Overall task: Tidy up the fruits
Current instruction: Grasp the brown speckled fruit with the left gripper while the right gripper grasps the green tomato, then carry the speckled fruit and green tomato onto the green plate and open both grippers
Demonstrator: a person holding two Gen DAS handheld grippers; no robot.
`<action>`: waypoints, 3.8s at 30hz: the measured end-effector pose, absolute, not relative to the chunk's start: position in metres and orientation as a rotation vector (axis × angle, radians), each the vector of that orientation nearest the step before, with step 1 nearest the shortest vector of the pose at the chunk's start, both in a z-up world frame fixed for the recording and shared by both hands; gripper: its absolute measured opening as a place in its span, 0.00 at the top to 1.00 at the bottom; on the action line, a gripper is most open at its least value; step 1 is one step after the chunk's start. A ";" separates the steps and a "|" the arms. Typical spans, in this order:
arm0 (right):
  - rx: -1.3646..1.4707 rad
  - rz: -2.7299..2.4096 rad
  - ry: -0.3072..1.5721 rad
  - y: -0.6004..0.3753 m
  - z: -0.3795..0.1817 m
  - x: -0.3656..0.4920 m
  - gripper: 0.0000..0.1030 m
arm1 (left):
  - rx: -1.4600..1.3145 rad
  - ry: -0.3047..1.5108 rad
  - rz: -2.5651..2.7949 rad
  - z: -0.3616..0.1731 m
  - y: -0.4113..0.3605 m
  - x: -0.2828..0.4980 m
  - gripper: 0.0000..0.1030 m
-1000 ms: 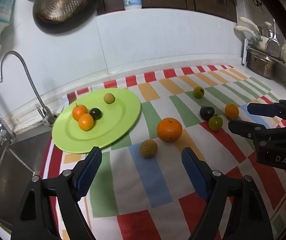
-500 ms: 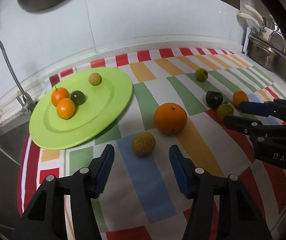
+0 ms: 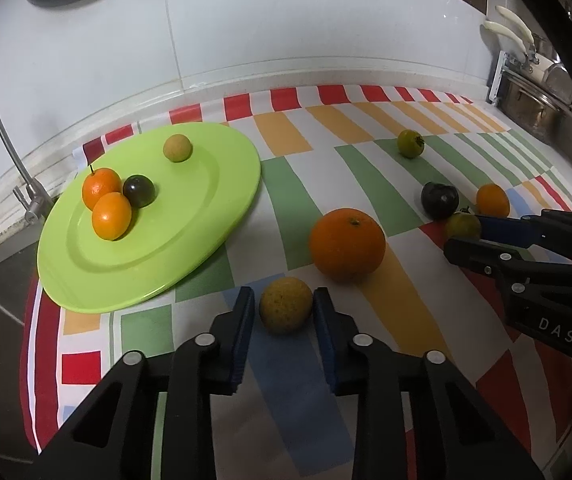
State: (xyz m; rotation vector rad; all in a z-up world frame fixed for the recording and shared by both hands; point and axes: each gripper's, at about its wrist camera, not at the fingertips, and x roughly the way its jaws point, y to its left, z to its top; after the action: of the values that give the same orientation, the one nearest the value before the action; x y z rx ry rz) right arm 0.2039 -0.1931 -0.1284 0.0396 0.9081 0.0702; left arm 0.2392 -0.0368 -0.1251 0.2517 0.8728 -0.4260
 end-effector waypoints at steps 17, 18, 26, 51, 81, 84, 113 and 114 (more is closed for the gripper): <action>0.031 0.098 0.848 -0.188 -0.104 0.193 0.71 | 0.214 0.830 -0.429 -0.099 -0.031 0.228 0.74; 0.031 0.103 0.841 -0.187 -0.101 0.192 0.71 | 0.209 0.823 -0.427 -0.095 -0.030 0.227 0.74; 0.021 0.142 0.784 -0.177 -0.077 0.184 0.71 | 0.174 0.758 -0.411 -0.069 -0.018 0.215 0.74; -0.049 0.309 0.661 -0.124 -0.036 0.193 0.71 | 0.111 0.660 -0.254 -0.032 0.031 0.211 0.74; -0.078 0.347 0.800 -0.060 -0.059 0.330 0.71 | 0.076 0.755 -0.194 -0.059 0.085 0.319 0.74; -0.089 0.341 0.831 -0.057 -0.067 0.343 0.71 | 0.075 0.797 -0.198 -0.069 0.087 0.331 0.74; -0.021 0.320 0.813 -0.076 -0.054 0.324 0.62 | 0.109 0.762 -0.182 -0.046 0.074 0.308 0.63; -0.019 0.319 0.804 -0.078 -0.051 0.319 0.62 | 0.110 0.751 -0.183 -0.042 0.073 0.304 0.62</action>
State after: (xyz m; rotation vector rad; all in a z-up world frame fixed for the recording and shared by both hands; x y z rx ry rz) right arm 0.3188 -0.0777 -0.0507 -0.0192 0.8044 0.3187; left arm 0.3037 0.0728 -0.0425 0.1097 0.7505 -0.1828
